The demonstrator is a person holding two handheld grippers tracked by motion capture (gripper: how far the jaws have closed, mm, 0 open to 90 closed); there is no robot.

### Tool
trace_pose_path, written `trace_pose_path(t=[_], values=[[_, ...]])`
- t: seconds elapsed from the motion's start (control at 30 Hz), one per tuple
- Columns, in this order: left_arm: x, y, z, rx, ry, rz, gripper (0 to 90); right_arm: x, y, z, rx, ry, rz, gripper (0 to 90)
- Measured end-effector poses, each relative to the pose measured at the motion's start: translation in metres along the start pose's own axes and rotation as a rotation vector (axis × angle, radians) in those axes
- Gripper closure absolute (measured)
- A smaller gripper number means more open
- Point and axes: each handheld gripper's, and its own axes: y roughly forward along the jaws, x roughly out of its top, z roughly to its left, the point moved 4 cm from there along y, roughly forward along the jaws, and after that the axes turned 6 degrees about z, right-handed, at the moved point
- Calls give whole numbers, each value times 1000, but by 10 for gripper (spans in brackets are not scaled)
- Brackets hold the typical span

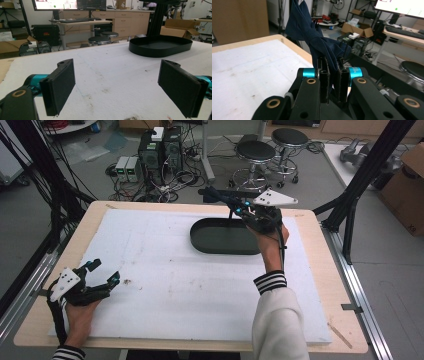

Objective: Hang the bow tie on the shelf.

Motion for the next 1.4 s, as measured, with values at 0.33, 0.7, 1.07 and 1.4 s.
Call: trace_pose_path(t=[0.33, 0.7, 1.07, 1.4], values=[[0, 0, 0, 0, -1, -4, 146, -5, 18, -14, -45, 29, 34, 846], [0, 0, 1, -2, -3, -4, 146, -15, 34, -20, -61, 29, 91, 842], [0, 0, 1, -2, -6, -10, 146, -29, 50, -19, -59, 51, 194, 840], [0, -1, 1, -4, -8, -9, 146, -42, 61, -22, -64, 77, 246, 839]])
